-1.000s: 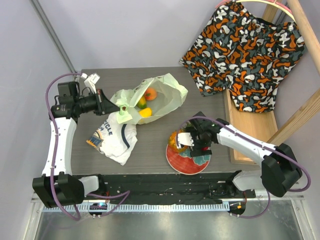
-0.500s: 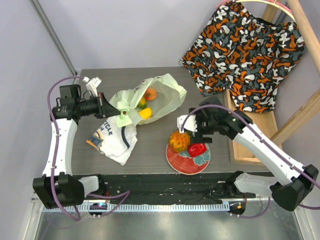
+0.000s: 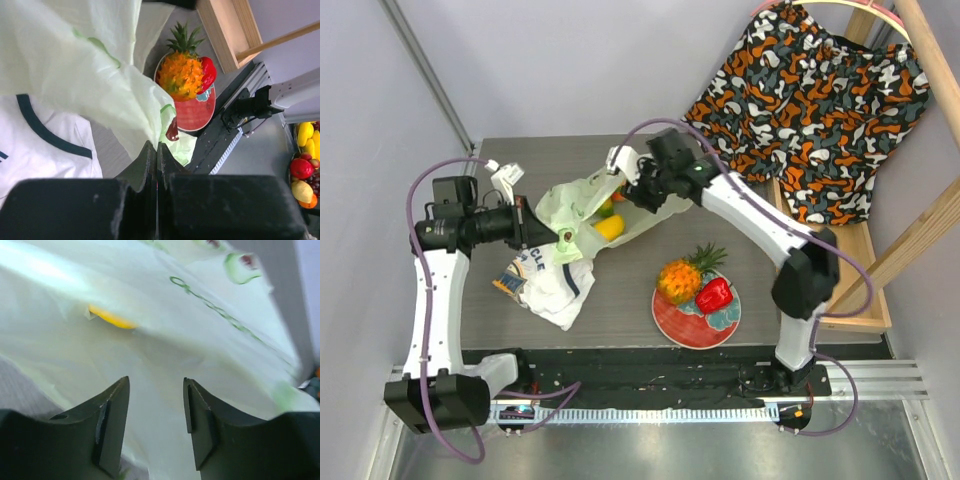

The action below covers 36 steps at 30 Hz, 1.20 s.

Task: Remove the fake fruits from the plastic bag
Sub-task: Adjust the plastic bag at the center of the board.

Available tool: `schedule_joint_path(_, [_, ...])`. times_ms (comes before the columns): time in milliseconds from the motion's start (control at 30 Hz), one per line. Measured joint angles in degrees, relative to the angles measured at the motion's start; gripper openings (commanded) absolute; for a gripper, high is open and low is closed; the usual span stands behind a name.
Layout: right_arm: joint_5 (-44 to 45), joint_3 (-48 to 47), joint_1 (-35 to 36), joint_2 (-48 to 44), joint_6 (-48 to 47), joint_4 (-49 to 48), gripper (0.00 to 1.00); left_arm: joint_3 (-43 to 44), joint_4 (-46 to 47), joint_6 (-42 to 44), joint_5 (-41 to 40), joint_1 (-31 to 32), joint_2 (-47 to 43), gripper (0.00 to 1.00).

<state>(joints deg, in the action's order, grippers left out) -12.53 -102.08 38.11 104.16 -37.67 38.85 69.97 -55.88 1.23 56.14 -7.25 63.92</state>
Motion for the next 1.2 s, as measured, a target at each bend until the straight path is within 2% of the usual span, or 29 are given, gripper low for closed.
schedule_joint_path(167, [4.0, -0.3, 3.0, 10.6, 5.3, -1.0, 0.50, 8.1, -6.0, 2.8, 0.2, -0.1, -2.4, 0.00])
schedule_joint_path(367, [5.2, 8.2, 11.0, 6.8, 8.6, -2.5, 0.51, 19.3, -7.5, 3.3, 1.5, -0.4, -5.5, 0.00])
schedule_joint_path(467, [5.2, 12.6, 15.3, 1.8, 9.4, -2.6, 0.57, 16.8, -9.8, 6.6, 1.4, -0.4, -7.8, 0.00])
schedule_joint_path(533, [6.5, 12.8, 16.7, 0.3, 9.4, -3.3, 0.64, 12.0, -11.5, 8.3, 1.0, -0.4, -9.2, 0.00])
schedule_joint_path(733, [13.5, 10.8, 13.7, 2.5, 9.1, -6.5, 0.75, 2.6, -15.7, 12.9, -3.0, -0.4, -7.5, 0.00])
schedule_joint_path(967, [19.3, 9.0, 12.2, 8.8, 7.9, -8.3, 0.89, 2.3, -18.2, 17.4, -4.8, -0.4, -6.1, 0.00])
schedule_joint_path(1200, [20.2, 9.8, 12.5, 10.5, 7.0, -8.0, 0.96, 2.3, -18.3, 18.4, -4.7, -0.4, -4.4, 0.00])
